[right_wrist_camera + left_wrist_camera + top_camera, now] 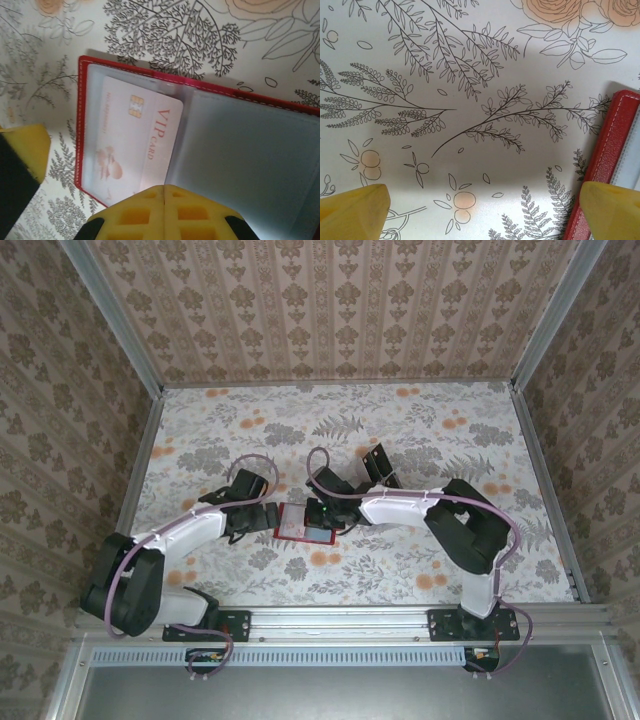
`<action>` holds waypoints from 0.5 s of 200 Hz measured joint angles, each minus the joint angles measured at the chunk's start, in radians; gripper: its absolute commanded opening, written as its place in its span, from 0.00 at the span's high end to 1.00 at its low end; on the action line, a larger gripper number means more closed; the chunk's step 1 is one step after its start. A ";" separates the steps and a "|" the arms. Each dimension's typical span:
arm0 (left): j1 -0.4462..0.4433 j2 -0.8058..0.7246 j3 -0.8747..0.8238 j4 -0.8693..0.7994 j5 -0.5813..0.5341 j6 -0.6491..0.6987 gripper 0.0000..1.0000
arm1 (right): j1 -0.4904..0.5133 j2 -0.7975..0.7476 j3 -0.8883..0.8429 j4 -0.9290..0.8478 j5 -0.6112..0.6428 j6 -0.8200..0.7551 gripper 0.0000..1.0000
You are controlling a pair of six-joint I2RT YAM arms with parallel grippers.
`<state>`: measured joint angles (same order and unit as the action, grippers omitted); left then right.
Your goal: Put the credit cards into the card holder
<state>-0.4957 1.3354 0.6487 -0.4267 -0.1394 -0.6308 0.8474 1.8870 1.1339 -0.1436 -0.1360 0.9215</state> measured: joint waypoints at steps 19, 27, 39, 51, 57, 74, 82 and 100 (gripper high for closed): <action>0.000 0.005 0.000 0.000 0.000 0.000 0.00 | 0.000 0.011 0.010 -0.009 0.000 0.000 1.00; 0.000 0.010 0.000 0.002 0.000 0.000 0.00 | 0.000 0.018 0.017 -0.012 0.000 -0.002 1.00; 0.000 0.016 0.000 0.004 0.001 0.000 0.00 | 0.000 0.026 0.025 -0.014 -0.001 -0.003 1.00; 0.000 0.020 -0.002 0.008 0.001 0.000 0.00 | 0.000 0.037 0.032 -0.014 -0.002 -0.003 1.00; 0.000 0.023 -0.004 0.010 0.001 0.000 0.00 | 0.000 0.042 0.035 -0.015 -0.003 -0.003 1.00; 0.000 0.027 -0.014 0.015 0.005 -0.001 0.00 | 0.000 0.059 0.045 -0.015 -0.006 -0.003 1.00; 0.000 0.027 -0.020 0.015 0.007 -0.001 0.00 | 0.000 0.065 0.050 -0.015 -0.008 -0.003 1.00; 0.000 0.028 -0.033 0.019 0.012 -0.002 0.00 | 0.000 0.071 0.062 -0.015 -0.014 -0.003 1.00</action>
<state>-0.4957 1.3636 0.6159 -0.4080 -0.1276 -0.6323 0.8474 1.9579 1.1957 -0.1585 -0.1501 0.9188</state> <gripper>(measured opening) 0.997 0.064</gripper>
